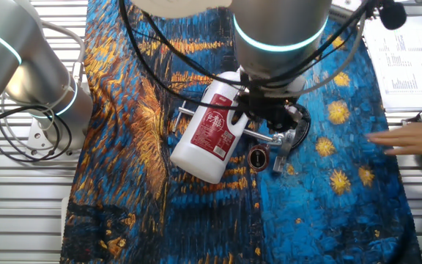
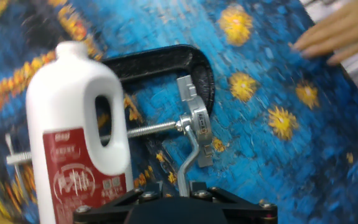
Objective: Pull up the lever
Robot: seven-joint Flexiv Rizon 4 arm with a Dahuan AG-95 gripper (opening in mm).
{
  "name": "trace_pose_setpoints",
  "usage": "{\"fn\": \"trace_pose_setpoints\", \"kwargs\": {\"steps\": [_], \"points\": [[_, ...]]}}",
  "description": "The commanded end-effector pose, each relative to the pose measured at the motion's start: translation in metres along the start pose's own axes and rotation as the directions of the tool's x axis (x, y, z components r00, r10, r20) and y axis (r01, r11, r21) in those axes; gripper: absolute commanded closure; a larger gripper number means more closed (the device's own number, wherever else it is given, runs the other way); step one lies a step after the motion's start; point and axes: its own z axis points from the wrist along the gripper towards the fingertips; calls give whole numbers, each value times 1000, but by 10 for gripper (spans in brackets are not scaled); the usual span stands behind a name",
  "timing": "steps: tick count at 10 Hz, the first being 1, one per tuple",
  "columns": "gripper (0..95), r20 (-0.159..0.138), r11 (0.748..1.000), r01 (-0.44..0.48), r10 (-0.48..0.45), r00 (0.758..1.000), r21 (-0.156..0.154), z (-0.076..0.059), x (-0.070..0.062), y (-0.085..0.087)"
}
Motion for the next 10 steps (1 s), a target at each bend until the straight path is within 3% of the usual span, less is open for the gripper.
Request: {"fn": "trace_pose_setpoints", "kwargs": {"steps": [1, 4, 7, 8, 9, 10], "points": [[950, -3, 972, -234, 234, 972, -9, -8, -12, 2], [950, -26, 883, -468, 467, 884, -46, -5, -28, 6], [950, -59, 813, -579, 576, 815, -57, 4, -40, 9], [950, -61, 784, -616, 613, 788, -79, 10, -41, 8], [950, -88, 757, -648, 642, 761, -85, 13, -44, 9], [950, -156, 713, -696, 681, 716, -80, 15, -46, 10]]}}
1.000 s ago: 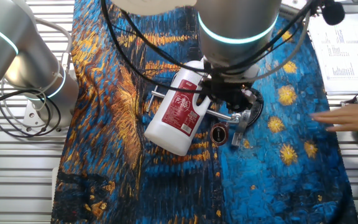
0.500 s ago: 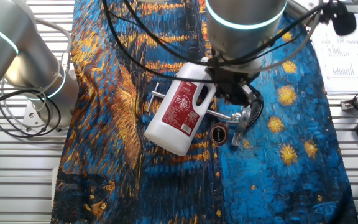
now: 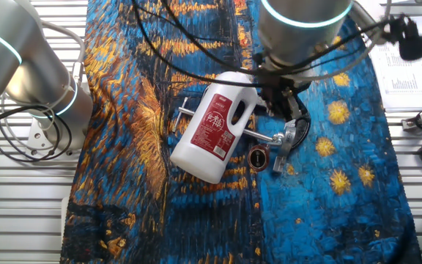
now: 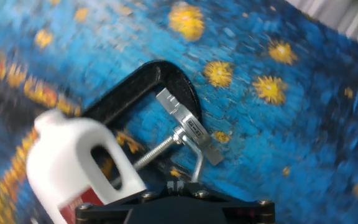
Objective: Pull up the lever
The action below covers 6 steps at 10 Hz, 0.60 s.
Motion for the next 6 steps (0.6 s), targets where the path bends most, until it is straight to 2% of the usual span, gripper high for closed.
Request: {"fn": "trace_pose_setpoints", "kwargs": {"steps": [1, 2, 5, 6], "points": [[950, -64, 983, -183, 182, 981, -12, 8, -7, 6], [950, -55, 977, -213, 213, 975, 8, 8, -7, 6], [950, -70, 946, -323, 322, 944, 2, 8, -7, 6], [950, -86, 944, -329, 328, 941, 4, 8, -7, 6]]}}
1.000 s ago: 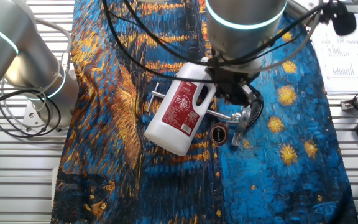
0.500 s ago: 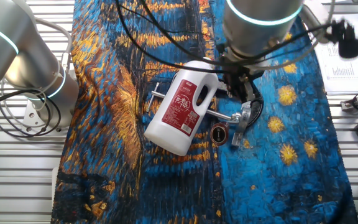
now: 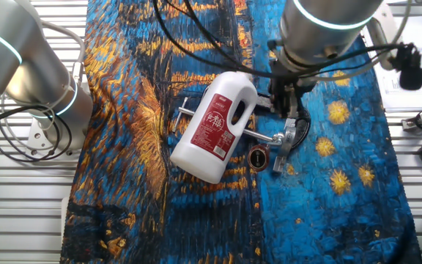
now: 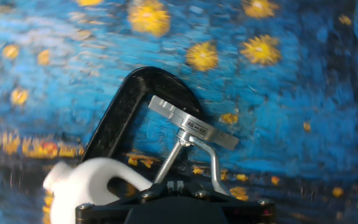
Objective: Pull up the lever
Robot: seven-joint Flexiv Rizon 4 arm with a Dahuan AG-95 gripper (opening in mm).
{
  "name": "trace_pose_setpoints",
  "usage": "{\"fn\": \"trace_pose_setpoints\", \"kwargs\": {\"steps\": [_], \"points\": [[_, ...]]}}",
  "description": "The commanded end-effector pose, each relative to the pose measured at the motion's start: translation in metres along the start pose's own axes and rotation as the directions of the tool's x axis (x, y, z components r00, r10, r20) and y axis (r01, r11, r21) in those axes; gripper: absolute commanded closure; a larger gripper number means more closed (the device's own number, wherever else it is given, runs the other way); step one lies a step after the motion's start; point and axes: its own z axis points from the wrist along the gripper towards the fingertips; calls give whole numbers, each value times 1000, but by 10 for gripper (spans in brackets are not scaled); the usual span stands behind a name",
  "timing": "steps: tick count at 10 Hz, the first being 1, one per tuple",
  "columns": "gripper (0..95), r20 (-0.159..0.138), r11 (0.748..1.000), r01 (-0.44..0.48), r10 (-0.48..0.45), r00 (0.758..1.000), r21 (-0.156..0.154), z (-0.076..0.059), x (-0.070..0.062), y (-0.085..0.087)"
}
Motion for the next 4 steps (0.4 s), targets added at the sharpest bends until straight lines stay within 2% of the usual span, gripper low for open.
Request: {"fn": "trace_pose_setpoints", "kwargs": {"steps": [1, 4], "points": [[950, -28, 998, -61, 61, 998, -1, 0, -1, 1], [950, -38, 995, -95, 95, 995, 2, -7, -7, -1]]}}
